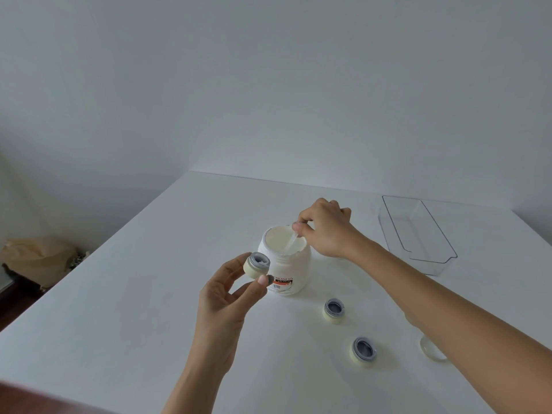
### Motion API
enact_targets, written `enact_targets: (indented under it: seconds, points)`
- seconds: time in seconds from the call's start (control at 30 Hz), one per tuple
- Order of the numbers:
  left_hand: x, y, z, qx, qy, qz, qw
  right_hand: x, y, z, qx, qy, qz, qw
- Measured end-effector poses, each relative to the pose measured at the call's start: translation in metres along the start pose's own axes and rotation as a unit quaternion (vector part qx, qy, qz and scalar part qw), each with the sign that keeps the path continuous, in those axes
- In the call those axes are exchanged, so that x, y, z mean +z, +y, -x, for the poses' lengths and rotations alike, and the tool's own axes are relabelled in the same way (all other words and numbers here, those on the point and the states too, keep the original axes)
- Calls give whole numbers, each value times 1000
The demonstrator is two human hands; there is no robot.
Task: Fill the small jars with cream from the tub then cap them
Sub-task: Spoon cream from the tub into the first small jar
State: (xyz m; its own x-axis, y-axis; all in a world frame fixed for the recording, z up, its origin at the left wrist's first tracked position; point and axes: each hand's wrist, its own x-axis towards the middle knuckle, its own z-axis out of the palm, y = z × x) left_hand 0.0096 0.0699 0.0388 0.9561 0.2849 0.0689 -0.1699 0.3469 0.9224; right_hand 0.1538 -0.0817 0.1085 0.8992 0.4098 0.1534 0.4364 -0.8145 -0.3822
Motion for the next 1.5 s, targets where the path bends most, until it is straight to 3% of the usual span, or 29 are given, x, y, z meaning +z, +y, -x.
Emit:
enact_targets:
  seconds: [0.43, 0.67, 0.83, 1.1, 1.3, 1.5]
  points:
    - [10, 4, -6, 16, 15, -42, 999, -25, 18, 6, 142, 8, -226, 964]
    - [21, 5, -12, 19, 17, -39, 999, -40, 11, 14, 128, -25, -342, 931]
    - [27, 7, -14, 27, 13, -25, 999, -35, 2, 21, 113, -43, -314, 942]
    - [24, 10, -15, 31, 13, -20, 999, -41, -2, 28, 90, -9, -213, 973]
    - [23, 10, -14, 27, 12, -16, 999, -45, -8, 38, 52, 82, -221, 970]
    - [26, 9, -13, 13, 4, 0, 1000, -27, -16, 54, -71, 224, -141, 962]
